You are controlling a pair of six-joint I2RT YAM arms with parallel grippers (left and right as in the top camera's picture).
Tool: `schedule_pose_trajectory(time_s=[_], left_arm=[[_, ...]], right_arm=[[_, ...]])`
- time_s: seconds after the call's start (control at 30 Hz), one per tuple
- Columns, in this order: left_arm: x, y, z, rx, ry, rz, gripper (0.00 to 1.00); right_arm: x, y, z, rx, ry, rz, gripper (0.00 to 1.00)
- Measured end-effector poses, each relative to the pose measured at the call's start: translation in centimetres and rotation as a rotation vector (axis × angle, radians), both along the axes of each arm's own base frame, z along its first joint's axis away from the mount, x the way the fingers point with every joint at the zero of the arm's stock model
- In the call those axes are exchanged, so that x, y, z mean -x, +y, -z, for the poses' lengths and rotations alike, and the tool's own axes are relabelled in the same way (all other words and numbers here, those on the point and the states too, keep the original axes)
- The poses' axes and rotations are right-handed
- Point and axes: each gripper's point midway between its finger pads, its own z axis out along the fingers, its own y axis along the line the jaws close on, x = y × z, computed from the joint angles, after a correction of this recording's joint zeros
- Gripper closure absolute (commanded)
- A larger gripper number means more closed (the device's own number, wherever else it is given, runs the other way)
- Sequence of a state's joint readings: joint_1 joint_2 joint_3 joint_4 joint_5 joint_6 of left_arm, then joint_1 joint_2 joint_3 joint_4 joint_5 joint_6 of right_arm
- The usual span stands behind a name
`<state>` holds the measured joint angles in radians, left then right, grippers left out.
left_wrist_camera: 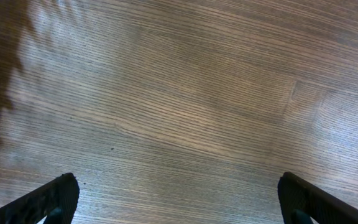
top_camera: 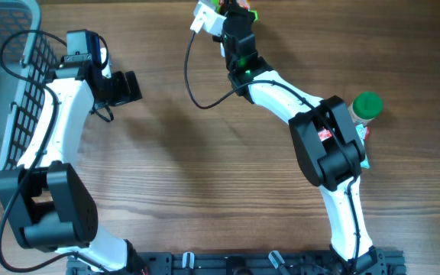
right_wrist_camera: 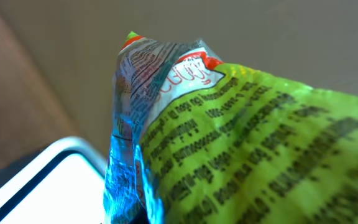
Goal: Scan the item barcode
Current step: 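Raise the Haribo bag with the right gripper to the white scanner, then carry the Haribo bag right and lower it beside the green jar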
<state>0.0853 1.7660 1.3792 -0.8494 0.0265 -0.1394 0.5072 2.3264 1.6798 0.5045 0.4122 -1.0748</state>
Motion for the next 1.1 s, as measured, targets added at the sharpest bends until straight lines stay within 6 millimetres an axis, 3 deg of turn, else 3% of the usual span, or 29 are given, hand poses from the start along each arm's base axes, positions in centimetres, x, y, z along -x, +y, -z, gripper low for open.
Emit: schedule_pose_trajectory(time_s=[0.17, 0.33, 0.57, 0.63, 0.7, 0.77, 0.83, 0.9, 0.97, 1.1], left_arm=[[0.0, 0.0, 0.0, 0.000, 0.000, 0.000, 0.00], [0.0, 0.0, 0.0, 0.000, 0.000, 0.000, 0.00], [0.0, 0.0, 0.0, 0.000, 0.000, 0.000, 0.00], [0.0, 0.0, 0.0, 0.000, 0.000, 0.000, 0.00], [0.0, 0.0, 0.0, 0.000, 0.002, 0.000, 0.00], [0.0, 0.0, 0.0, 0.000, 0.000, 0.000, 0.00], [0.0, 0.0, 0.0, 0.000, 0.000, 0.000, 0.00], [0.0, 0.0, 0.0, 0.000, 0.000, 0.000, 0.00], [0.0, 0.0, 0.0, 0.000, 0.001, 0.000, 0.00], [0.0, 0.0, 0.0, 0.000, 0.000, 0.000, 0.00]], right_arm=[[0.3, -0.2, 1.8, -0.020, 0.074, 0.010, 0.96], [0.0, -0.4, 0.9, -0.112, 0.046, 0.025, 0.96], [0.5, -1.1, 1.2, -0.176, 0.123, 0.053, 0.96], [1.4, -1.6, -0.1, -0.210, 0.171, 0.067, 0.96], [3.0, -2.4, -1.5, -0.230, 0.243, 0.084, 0.96], [5.0, -3.4, -4.2, -0.280, 0.300, 0.101, 0.96], [7.6, -4.9, -6.8, -0.326, 0.370, 0.114, 0.96], [10.6, -6.6, -8.0, -0.372, 0.475, 0.134, 0.96], [13.1, -7.9, -8.0, -0.402, 0.581, 0.154, 0.95], [19.3, -10.9, -3.8, -0.422, 0.926, 0.237, 0.96]])
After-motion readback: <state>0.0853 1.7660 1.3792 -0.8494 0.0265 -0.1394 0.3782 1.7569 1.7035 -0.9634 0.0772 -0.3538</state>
